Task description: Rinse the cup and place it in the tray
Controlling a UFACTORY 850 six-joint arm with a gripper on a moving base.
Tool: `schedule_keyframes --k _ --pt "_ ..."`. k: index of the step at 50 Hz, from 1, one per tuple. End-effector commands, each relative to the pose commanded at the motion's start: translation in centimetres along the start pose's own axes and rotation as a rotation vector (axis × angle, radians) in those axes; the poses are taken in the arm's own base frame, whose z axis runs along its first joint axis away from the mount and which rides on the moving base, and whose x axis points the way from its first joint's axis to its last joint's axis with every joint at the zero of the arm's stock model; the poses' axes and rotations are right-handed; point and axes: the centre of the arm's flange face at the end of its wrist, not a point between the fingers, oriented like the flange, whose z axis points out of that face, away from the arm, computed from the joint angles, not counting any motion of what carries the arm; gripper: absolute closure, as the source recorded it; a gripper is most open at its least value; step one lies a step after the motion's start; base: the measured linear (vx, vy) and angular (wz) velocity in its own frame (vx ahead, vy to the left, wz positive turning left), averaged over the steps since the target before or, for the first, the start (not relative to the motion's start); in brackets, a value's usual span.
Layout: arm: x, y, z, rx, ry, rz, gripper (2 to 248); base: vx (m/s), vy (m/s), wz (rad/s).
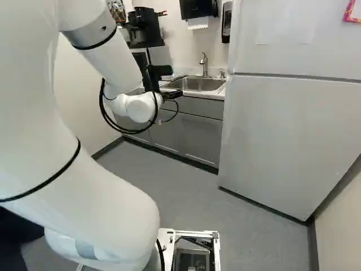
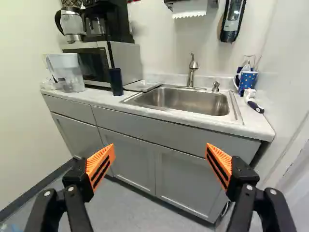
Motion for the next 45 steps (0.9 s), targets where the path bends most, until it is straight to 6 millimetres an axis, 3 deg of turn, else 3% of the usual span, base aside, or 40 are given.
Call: schedule_keyframes --k 45 --pt "5.5 0.0 6.9 0.0 0.068 0.0 3 0.0 0.0 0.0"
